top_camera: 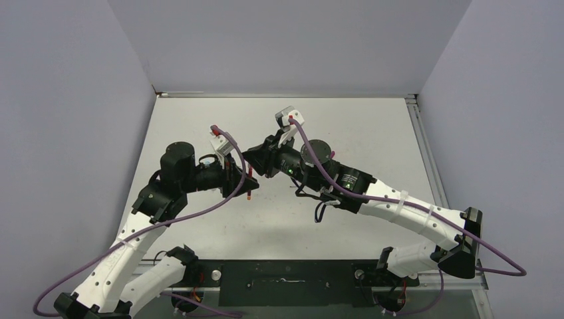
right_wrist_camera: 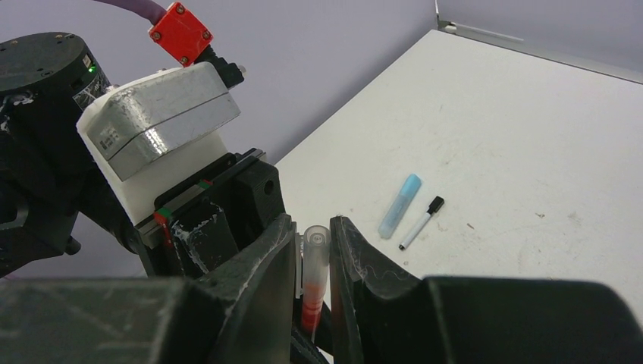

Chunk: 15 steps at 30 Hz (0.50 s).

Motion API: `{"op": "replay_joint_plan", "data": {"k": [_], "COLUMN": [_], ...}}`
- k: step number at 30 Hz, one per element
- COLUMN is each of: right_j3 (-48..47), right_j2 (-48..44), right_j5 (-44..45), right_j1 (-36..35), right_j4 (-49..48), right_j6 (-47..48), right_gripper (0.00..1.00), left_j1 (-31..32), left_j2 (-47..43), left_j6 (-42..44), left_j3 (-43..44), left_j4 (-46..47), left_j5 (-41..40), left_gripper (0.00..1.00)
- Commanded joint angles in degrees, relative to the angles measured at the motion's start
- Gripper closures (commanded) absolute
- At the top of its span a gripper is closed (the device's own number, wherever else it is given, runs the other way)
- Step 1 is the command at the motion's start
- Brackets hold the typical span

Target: Insert the pens into the pen caps

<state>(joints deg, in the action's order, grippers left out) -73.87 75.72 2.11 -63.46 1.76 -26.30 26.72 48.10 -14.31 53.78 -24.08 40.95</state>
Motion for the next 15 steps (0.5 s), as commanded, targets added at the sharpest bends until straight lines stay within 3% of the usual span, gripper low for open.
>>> {"op": "replay_joint_plan", "data": {"k": [1,15], "right_j3": [4.01,7.28], "right_j2": [1.13,0.26], "right_j5": [-9.70,-11.83], "right_j1": [-2.98,-3.38], "right_j4": [10.26,11.20], "right_j6": [-0.61,-1.43], "right_gripper": [0.95,0.95], "left_j1": [-1.99,-3.76], "left_j2": [0.39,2.29], "left_j6": [0.68,1.30], "left_j3": [7.52,10.87], "left_j4": [11.45,10.84], "left_j5": [-2.83,-1.94], "left_gripper": [1.00,1.00]}}
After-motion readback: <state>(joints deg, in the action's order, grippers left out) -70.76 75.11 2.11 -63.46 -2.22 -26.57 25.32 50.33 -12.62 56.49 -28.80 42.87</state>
